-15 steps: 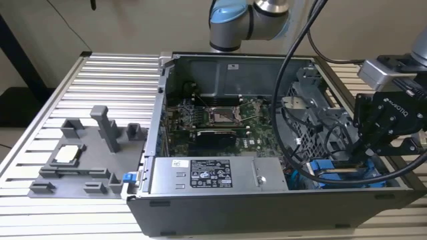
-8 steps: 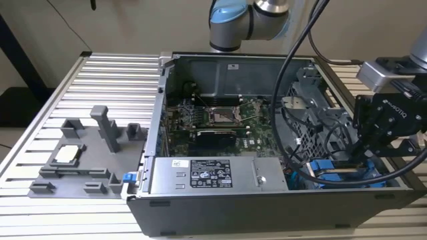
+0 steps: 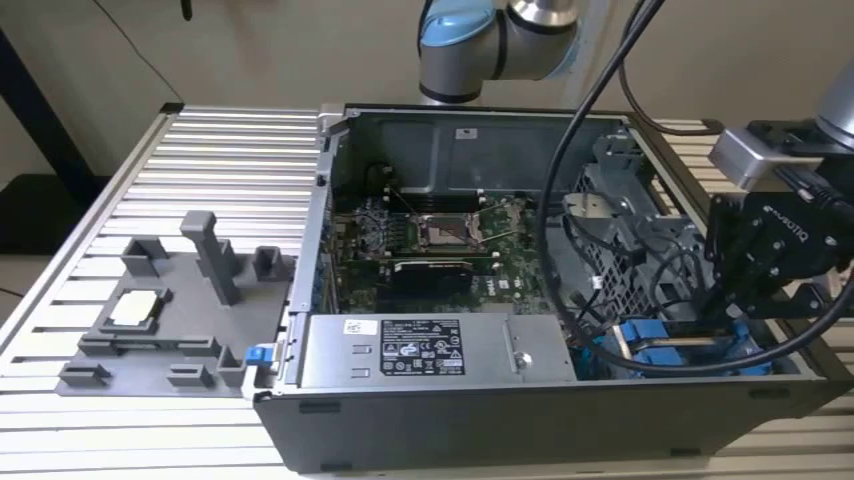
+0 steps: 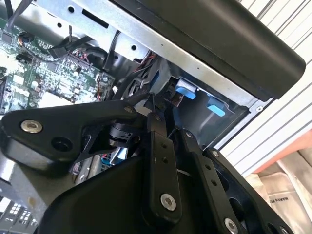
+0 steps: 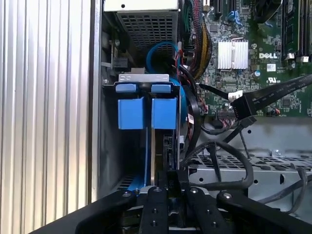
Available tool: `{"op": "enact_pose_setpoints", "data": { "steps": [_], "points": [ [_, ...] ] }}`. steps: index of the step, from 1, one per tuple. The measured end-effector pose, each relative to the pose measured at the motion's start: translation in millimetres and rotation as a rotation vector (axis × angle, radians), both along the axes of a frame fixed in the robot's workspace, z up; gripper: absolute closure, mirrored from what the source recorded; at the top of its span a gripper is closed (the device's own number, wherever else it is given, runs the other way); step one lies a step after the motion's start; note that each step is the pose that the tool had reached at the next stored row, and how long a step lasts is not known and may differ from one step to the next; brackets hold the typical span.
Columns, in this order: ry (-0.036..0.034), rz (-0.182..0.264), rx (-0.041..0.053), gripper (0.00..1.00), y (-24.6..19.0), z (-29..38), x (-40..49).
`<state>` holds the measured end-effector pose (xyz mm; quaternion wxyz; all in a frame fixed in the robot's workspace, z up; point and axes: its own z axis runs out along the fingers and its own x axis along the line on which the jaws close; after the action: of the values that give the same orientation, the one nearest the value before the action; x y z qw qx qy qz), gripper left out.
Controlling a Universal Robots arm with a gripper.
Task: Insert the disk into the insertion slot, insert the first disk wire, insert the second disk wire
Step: 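Insert the first disk wire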
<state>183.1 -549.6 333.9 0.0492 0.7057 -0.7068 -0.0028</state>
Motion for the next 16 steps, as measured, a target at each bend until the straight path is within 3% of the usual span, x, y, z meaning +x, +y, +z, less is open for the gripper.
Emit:
{"op": "enact_pose_setpoints", "data": {
  "steps": [4,6,7,16],
  "points": [
    [0.0059,-0.007,0.0012,0.81,-1.7,-1.4,0.2],
    [0.0097,-0.008,0.0024,0.8,-2.0,1.2,0.0],
    [0.0104,-0.008,0.002,0.73,-2.1,5.4,0.0],
    [0.0106,-0.008,0.0009,0.73,-2.0,46.6,0.1]
  ]
}}
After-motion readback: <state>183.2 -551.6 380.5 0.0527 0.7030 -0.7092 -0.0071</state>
